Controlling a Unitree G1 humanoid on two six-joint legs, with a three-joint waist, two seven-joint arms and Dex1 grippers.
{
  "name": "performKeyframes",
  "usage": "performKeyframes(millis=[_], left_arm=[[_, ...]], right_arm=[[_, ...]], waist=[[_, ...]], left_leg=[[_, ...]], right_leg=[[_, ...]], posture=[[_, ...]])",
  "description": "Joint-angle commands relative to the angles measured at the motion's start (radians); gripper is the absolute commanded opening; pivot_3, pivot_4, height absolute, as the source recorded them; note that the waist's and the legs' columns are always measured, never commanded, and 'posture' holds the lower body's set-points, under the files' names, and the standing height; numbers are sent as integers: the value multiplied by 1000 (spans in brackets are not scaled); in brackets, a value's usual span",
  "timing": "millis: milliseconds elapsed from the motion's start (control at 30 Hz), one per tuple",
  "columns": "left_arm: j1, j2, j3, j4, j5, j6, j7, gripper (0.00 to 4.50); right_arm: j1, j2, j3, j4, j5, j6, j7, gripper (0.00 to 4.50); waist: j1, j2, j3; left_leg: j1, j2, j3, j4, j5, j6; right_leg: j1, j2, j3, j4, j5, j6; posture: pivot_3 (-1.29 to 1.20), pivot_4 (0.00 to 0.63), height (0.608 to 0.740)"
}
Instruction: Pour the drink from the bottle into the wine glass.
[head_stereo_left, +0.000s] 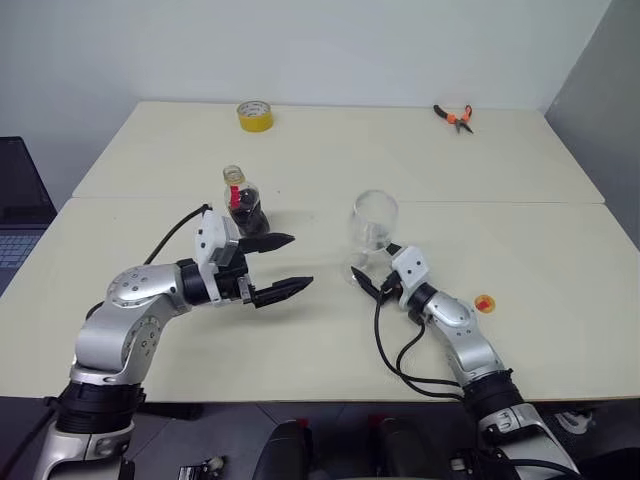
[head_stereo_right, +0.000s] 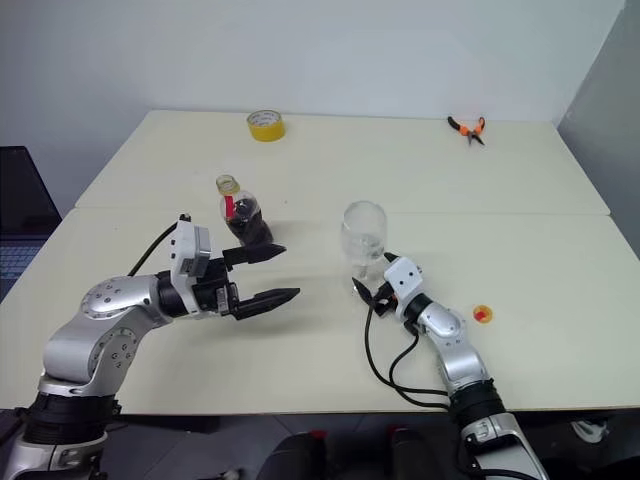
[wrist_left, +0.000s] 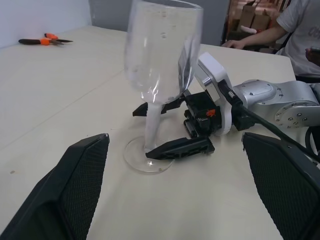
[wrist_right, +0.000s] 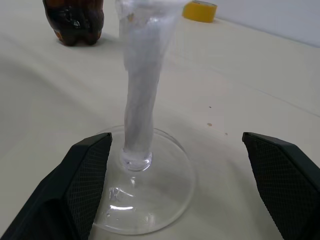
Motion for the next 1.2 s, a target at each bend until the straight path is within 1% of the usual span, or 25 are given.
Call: performKeyframes(millis=[33, 300, 500, 533, 633, 700, 833, 933, 1100, 1200], left_arm=[[-8, -4, 3, -8, 7, -25, 1, 4500], [-18, -12, 0, 3, 19, -33, -3, 4500], [-17, -16, -1, 2, 23, -41, 4, 4500], [-13, -20, 2, -1, 25, -44, 13, 4500], [15, -40, 19, -19, 41, -62, 66, 4500], [33, -45, 26, -34, 40, -55, 89, 4500], [71, -49, 36, -64, 41, -59, 124, 4500], [118, -69, 58, -89, 53, -76, 183, 4500], [193, -164, 121, -73, 100, -149, 343, 4500], [224, -206, 131, -57, 160, -216, 417, 4500]], right_arm=[[11, -19, 1, -36, -8, 17, 0, 4460], [15, -27, 19, -53, -15, 34, -3, 4460], [26, -31, 12, -101, 16, 46, 11, 4460], [45, -43, 9, -160, 38, 66, 32, 4460], [155, -115, -11, -449, 134, 178, 111, 4460], [213, -160, -20, -575, 183, 251, 139, 4460], [306, -244, -32, -761, 259, 386, 179, 4460], [373, -303, -79, -915, 374, 498, 195, 4460], [409, -354, -193, -1076, 549, 620, 178, 4460], [400, -381, -237, -1131, 642, 683, 170, 4460]], waist=[[1, 0, 0], [1, 0, 0], [1, 0, 0], [1, 0, 0], [7, 1, 1], [6, 1, 1], [4, 1, 1], [4, 1, 1], [5, 1, 1], [5, 1, 1]], left_leg=[[0, 0, 0, 0, 0, 0], [0, 0, 0, 0, 0, 0], [0, 0, 0, 0, 0, 0], [0, 0, 0, 0, 0, 0], [-1, 0, 0, 0, 0, 0], [-2, 0, 0, 0, 0, 0], [0, 0, -1, -1, 0, 0], [0, 0, -1, -1, 0, 0], [0, 0, -2, 0, 0, 0], [0, 0, -2, -1, 0, 0]], right_leg=[[0, 0, 0, 0, 0, 0], [0, 0, 0, 0, 0, 0], [0, 0, 0, 0, 0, 0], [0, 0, 0, 0, 0, 0], [0, 0, 0, -1, 0, 0], [0, -1, 0, -3, 0, 0], [1, 0, -1, -1, 0, 0], [1, 0, -1, -2, 0, 0], [2, -1, -1, -2, 0, 0], [2, -1, -2, -3, 0, 0]], posture=[[0, 150, 740], [0, 150, 740], [0, 150, 740], [0, 150, 740], [0, 150, 740], [0, 150, 740], [0, 150, 740], [0, 150, 740], [0, 150, 740], [0, 150, 740]])
